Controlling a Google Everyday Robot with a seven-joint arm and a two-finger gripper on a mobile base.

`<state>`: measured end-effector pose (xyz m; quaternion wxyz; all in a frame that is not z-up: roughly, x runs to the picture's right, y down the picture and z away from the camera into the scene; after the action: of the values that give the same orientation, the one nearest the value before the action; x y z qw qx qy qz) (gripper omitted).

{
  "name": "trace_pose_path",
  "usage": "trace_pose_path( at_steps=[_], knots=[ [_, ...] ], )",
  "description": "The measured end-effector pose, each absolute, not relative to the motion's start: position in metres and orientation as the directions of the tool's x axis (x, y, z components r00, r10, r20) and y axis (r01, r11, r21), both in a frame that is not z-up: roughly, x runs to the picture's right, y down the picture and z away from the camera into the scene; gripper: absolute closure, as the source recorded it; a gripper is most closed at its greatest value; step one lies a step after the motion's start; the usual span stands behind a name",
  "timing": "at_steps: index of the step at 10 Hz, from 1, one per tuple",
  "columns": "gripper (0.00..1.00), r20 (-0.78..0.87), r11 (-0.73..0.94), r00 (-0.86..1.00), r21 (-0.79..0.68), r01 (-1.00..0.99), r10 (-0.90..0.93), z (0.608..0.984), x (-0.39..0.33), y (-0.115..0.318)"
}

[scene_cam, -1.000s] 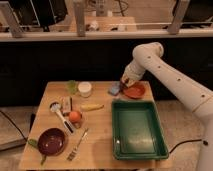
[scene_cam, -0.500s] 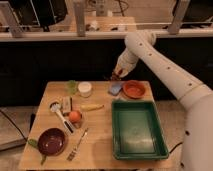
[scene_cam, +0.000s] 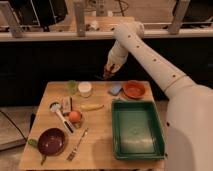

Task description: Place grapes in plastic cup

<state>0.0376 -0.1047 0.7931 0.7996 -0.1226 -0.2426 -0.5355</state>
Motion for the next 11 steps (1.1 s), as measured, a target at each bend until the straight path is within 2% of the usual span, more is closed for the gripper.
trace_pose_path(
  at_steps=[5, 11],
  knots=[
    [1.00, 0.532, 0.296, 0.183, 0.135, 0.945, -0.827, 0.782, -0.002, -0.098],
    [1.00, 0.518, 0.248, 0.117, 0.190, 0.950, -0.848, 0.775, -0.044, -0.108]
  ],
)
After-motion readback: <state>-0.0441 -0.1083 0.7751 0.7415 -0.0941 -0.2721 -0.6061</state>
